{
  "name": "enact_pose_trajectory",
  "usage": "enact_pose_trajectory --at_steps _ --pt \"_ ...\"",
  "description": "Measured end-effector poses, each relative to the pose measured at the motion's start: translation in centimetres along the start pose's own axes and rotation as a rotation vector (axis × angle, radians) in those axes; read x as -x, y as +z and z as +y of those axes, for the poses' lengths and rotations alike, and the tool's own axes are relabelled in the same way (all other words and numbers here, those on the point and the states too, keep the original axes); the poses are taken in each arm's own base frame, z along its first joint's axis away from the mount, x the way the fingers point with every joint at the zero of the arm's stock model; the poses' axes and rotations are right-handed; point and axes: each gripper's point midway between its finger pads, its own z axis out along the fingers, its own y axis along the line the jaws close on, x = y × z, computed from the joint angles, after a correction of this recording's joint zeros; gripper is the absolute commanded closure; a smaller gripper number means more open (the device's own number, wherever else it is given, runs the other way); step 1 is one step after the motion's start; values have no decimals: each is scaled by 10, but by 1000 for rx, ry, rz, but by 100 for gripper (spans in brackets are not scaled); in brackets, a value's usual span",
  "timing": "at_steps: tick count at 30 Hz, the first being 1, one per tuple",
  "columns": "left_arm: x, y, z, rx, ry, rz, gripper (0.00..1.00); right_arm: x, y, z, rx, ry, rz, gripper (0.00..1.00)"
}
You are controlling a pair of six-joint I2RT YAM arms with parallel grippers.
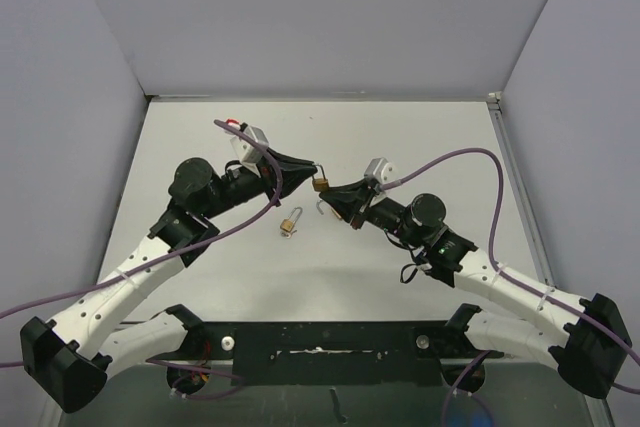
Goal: Lock with the key
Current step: Remove the key from the lock.
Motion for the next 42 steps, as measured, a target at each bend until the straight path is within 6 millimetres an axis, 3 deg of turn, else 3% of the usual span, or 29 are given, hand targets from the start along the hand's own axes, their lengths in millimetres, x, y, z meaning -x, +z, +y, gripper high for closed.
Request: enact_pose_trajectory --at_steps 31,34,38,42 --pt "-13 -6 29 147 -151 -235 100 -16 5 -10 -64 76 23 100" --pt "-3 -7 32 164 -140 -278 100 -22 3 -10 -70 84 41 100" --pt "23 -11 37 188 -106 -381 100 -50 -4 -9 -76 104 122 100" --pt "36 -13 36 192 -87 -424 100 -65 -9 -9 -83 113 173 100"
